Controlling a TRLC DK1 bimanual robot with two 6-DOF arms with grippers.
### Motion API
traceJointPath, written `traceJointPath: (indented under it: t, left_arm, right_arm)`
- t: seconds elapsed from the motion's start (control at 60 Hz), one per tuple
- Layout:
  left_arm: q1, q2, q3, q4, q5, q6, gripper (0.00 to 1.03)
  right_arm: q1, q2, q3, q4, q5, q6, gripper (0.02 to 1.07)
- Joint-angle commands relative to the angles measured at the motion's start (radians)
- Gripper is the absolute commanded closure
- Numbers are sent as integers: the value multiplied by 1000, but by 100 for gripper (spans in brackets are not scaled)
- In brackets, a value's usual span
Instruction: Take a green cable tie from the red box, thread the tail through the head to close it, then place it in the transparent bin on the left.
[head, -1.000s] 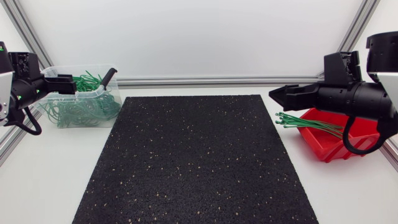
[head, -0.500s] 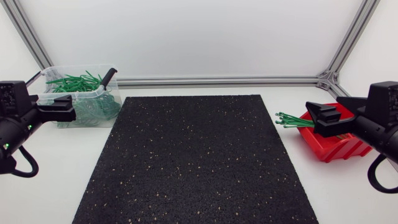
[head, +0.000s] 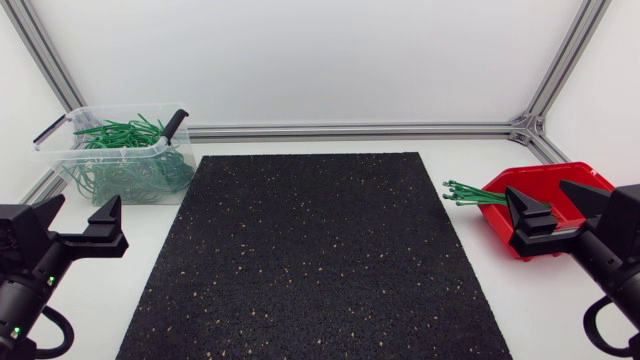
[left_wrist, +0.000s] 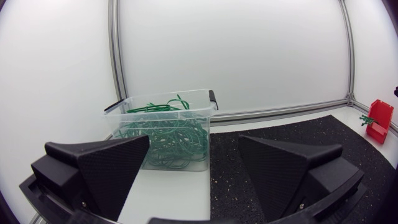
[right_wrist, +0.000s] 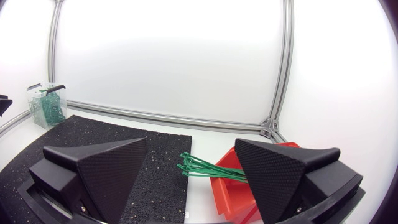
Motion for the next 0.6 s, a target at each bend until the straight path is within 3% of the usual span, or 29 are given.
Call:
traceJointPath:
  t: [0.0,0.583]
  left_arm:
    - [-10,-56,-36,-6,4,-26,4]
    - [-28,-354,-124,-213,44,-73,4]
  right_arm:
    - [12,-46,-45,6,16,23,6]
    - [60,-346,-227,-29,95,92,6]
